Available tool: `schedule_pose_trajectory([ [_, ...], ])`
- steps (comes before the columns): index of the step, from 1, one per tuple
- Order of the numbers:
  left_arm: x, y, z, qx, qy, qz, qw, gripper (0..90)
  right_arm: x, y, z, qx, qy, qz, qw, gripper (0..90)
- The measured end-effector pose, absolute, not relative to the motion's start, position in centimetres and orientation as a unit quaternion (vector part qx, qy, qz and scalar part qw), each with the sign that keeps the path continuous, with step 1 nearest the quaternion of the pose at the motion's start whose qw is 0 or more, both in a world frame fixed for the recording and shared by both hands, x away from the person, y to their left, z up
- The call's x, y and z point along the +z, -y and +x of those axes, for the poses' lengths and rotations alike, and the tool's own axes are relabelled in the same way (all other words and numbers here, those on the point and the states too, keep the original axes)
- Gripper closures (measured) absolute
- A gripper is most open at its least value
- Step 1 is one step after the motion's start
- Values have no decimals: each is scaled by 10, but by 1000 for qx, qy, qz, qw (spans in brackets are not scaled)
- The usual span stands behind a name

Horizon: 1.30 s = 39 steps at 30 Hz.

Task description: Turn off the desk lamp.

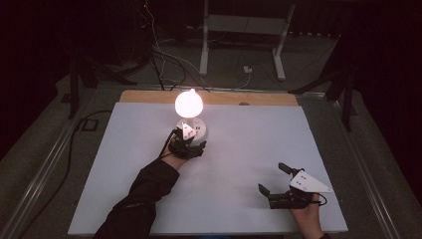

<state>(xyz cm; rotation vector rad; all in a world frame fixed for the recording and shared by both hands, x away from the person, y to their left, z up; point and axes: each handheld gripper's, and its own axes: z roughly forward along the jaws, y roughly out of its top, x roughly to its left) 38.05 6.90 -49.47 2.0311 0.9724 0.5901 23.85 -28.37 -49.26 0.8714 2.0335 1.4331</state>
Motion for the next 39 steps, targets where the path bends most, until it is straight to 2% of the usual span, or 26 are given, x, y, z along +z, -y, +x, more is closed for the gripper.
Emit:
schedule_pose_trajectory([
  [8, -496, -73, 390, 264, -396, 785, 397, 653, -493, 283, 239, 526, -750, 319, 243, 0],
  [19, -503, -71, 404, 253, -403, 789, 389, 882, -493, 284, 239, 526, -751, 318, 241, 0],
  [39, -514, -71, 415, 246, -397, 792, 394, 900, -494, 284, 239, 526, -752, 317, 241, 0],
])
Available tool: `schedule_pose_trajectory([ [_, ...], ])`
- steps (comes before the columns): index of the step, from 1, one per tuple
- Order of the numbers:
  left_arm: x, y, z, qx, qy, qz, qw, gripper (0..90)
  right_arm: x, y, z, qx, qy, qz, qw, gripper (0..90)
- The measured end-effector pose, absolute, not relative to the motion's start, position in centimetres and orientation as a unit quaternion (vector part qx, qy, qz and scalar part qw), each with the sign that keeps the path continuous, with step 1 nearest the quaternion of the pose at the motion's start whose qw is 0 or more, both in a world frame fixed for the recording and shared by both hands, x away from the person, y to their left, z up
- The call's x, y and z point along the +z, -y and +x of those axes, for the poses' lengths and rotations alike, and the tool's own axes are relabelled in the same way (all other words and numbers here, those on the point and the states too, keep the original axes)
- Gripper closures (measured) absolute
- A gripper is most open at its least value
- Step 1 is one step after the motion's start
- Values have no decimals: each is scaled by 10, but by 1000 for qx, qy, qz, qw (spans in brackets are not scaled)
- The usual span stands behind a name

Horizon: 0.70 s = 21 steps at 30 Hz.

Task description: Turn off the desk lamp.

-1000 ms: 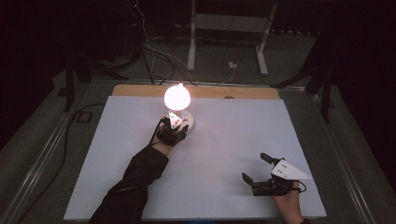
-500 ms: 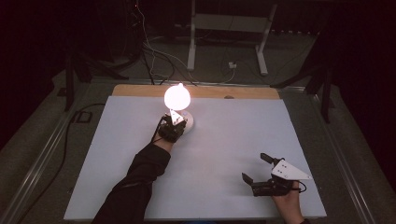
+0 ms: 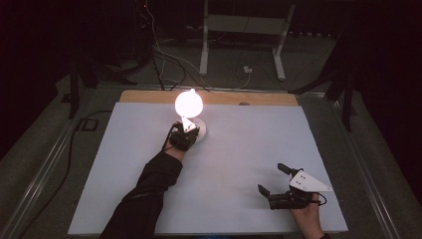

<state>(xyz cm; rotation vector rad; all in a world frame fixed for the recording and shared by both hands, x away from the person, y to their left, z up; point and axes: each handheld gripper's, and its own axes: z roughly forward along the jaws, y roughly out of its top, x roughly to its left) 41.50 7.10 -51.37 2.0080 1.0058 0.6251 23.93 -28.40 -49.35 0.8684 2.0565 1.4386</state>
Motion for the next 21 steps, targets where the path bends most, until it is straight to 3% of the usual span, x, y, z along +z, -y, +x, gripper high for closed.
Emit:
schedule_pose_trajectory([
  [21, -505, -66, 415, 254, -387, 796, 390, 900, -494, 284, 240, 528, -750, 320, 238, 0],
])
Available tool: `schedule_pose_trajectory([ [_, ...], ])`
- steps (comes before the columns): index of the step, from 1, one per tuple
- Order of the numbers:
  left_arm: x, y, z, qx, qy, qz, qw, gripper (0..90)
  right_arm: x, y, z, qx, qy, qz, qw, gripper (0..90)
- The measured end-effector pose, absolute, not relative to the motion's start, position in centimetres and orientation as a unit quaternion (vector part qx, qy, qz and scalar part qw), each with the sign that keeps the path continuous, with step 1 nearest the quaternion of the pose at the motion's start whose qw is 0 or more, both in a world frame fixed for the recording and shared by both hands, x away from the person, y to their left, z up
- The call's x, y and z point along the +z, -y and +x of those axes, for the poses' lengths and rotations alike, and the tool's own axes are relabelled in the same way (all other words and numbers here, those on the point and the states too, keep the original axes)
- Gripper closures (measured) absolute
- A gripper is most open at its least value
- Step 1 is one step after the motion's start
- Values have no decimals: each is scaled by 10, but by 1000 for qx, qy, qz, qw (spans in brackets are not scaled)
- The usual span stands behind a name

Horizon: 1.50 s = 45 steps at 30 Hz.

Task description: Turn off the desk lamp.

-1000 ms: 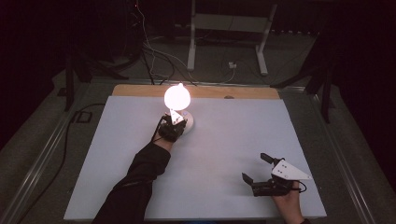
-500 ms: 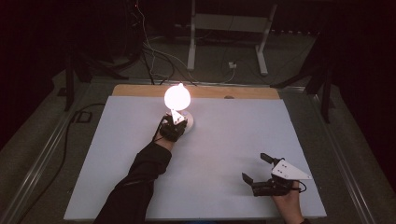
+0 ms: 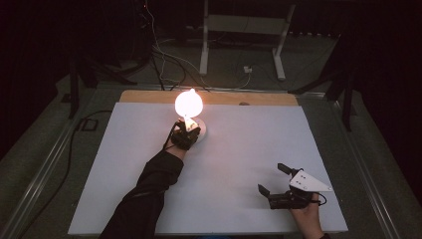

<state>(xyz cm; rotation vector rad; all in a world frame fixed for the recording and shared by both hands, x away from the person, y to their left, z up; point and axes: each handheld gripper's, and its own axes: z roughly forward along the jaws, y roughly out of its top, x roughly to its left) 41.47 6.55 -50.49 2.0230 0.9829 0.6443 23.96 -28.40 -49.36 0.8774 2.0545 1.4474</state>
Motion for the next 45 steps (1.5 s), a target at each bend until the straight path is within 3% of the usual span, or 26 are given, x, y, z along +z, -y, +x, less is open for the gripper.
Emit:
schedule_pose_trajectory([
  [45, -514, -72, 415, 261, -389, 801, 372, 900, -494, 284, 240, 527, -751, 320, 234, 0],
])
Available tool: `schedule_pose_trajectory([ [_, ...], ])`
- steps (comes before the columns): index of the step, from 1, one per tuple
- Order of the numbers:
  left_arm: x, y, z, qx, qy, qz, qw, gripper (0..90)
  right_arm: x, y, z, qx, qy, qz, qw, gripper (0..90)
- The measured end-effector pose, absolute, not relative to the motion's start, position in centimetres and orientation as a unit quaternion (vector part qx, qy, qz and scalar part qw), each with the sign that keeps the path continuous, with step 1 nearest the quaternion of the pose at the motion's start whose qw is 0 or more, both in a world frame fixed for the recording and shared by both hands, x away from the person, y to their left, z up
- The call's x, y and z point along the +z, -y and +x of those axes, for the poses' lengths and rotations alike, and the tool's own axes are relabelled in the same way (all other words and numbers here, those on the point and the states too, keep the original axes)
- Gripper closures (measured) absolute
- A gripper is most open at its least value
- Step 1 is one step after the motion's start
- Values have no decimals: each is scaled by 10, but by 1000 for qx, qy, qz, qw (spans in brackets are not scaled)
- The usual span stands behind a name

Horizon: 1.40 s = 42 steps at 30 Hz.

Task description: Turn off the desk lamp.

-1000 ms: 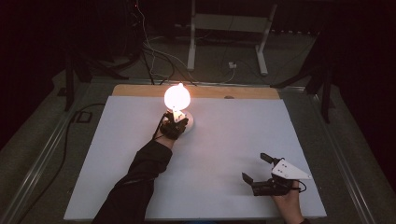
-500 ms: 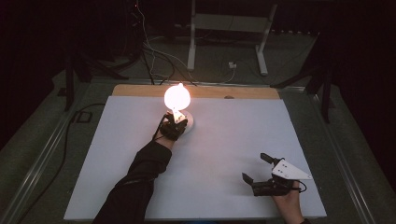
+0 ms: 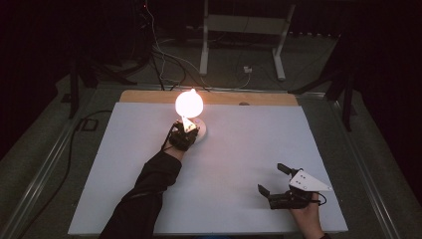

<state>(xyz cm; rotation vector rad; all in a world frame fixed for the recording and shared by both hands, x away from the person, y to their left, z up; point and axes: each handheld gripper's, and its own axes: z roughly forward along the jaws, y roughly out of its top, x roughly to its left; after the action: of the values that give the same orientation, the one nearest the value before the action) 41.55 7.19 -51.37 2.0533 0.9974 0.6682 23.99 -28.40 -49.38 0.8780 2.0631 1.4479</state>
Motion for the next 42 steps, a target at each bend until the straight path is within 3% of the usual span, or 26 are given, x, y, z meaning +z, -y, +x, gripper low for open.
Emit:
schedule_pose_trajectory([
  [21, -496, -72, 416, 253, -387, 787, 409, 900, -493, 285, 240, 529, -750, 320, 235, 0],
  [42, -515, -75, 417, 240, -398, 790, 399, 900, -494, 285, 240, 529, -751, 320, 235, 0],
])
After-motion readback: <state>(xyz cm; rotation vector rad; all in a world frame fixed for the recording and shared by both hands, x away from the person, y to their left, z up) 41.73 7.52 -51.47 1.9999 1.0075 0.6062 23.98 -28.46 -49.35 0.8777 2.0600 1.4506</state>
